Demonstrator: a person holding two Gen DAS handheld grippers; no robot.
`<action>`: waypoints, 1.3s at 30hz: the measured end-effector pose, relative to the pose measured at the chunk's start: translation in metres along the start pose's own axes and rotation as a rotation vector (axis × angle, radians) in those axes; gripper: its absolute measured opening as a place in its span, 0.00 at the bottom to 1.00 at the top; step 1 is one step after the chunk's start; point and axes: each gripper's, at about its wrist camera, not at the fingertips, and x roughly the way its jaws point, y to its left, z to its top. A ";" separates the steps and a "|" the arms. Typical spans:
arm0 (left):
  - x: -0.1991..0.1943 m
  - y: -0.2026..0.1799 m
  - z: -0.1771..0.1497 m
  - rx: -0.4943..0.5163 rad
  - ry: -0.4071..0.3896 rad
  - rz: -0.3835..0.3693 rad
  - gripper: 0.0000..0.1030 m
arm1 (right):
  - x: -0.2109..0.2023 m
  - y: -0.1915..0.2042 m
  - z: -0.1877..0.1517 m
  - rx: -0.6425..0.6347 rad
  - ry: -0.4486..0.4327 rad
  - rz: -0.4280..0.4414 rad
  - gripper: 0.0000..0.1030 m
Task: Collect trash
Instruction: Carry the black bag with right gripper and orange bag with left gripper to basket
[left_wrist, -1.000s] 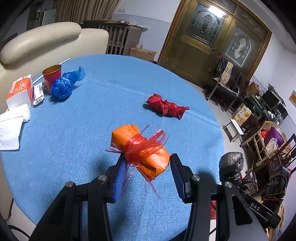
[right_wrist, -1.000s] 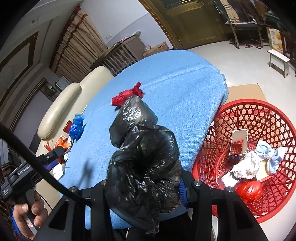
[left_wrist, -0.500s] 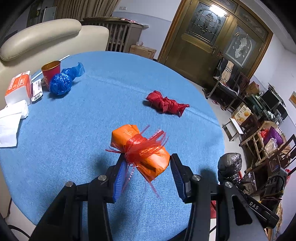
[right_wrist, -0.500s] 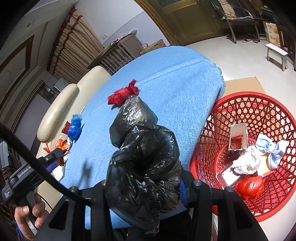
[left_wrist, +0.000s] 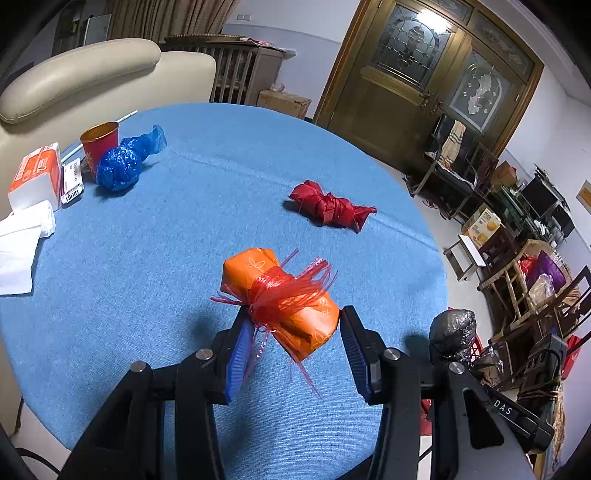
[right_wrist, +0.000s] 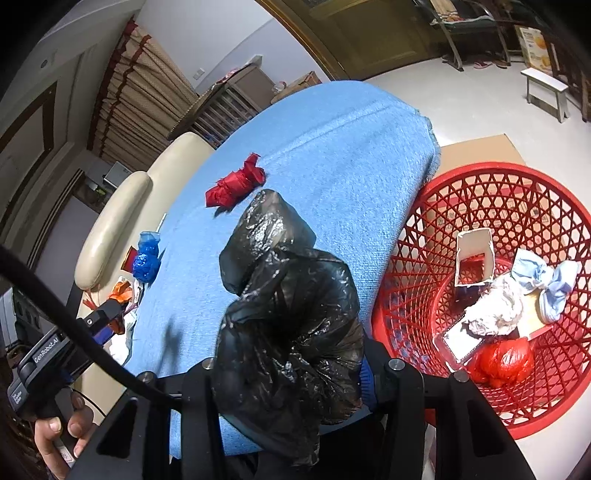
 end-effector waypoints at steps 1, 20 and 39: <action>0.000 0.001 0.000 0.000 -0.001 0.000 0.48 | 0.001 -0.001 0.000 0.004 0.002 0.001 0.49; -0.001 -0.005 0.001 0.023 -0.014 -0.003 0.48 | 0.000 -0.002 0.000 0.016 -0.006 -0.005 0.49; 0.037 -0.127 -0.008 0.307 0.084 -0.190 0.48 | -0.053 -0.056 0.019 0.049 -0.174 -0.211 0.49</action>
